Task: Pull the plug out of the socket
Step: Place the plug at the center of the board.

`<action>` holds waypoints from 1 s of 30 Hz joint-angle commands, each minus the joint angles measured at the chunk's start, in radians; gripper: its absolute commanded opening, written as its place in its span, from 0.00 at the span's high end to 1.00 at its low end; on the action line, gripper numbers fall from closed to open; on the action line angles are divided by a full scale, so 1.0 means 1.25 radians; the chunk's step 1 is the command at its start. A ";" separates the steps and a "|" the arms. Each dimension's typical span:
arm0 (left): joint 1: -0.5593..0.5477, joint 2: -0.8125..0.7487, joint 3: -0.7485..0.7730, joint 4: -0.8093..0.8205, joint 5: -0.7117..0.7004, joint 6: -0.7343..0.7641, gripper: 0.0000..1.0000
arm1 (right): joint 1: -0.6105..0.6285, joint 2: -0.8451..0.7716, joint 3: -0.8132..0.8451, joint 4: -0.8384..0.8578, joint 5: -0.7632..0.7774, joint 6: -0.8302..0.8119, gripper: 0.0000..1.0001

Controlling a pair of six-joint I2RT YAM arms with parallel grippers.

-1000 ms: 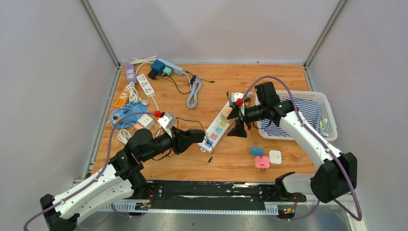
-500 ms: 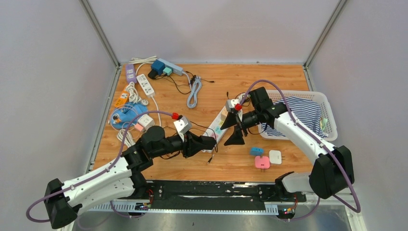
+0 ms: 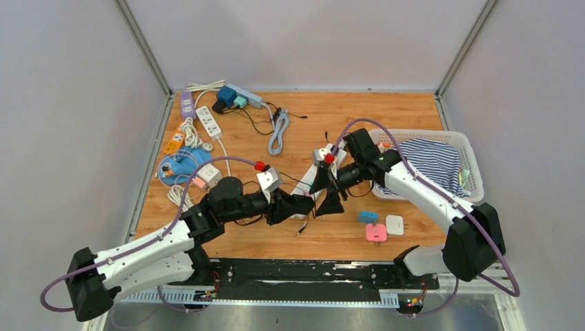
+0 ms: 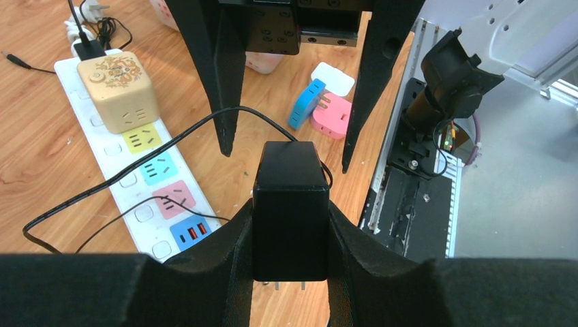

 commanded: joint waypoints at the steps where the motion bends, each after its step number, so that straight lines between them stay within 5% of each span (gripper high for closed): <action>1: -0.007 0.016 0.032 0.046 -0.001 0.014 1.00 | 0.027 0.005 0.012 0.000 -0.004 0.013 0.20; 8: -0.012 0.051 0.042 0.061 -0.012 0.016 1.00 | 0.057 0.002 0.015 0.001 -0.018 0.018 0.24; 13: -0.013 0.055 0.041 0.068 -0.031 0.019 1.00 | 0.068 0.007 0.019 0.000 -0.005 0.015 0.39; 22: -0.013 0.050 0.031 0.072 -0.050 0.017 1.00 | 0.077 0.003 0.034 -0.037 -0.018 -0.039 0.94; 24: -0.012 0.047 0.028 0.071 -0.058 0.016 0.90 | 0.077 0.003 0.040 -0.055 -0.013 -0.054 1.00; 30: -0.013 -0.024 -0.015 0.069 -0.090 0.015 0.27 | 0.073 0.010 0.085 -0.189 0.027 -0.174 1.00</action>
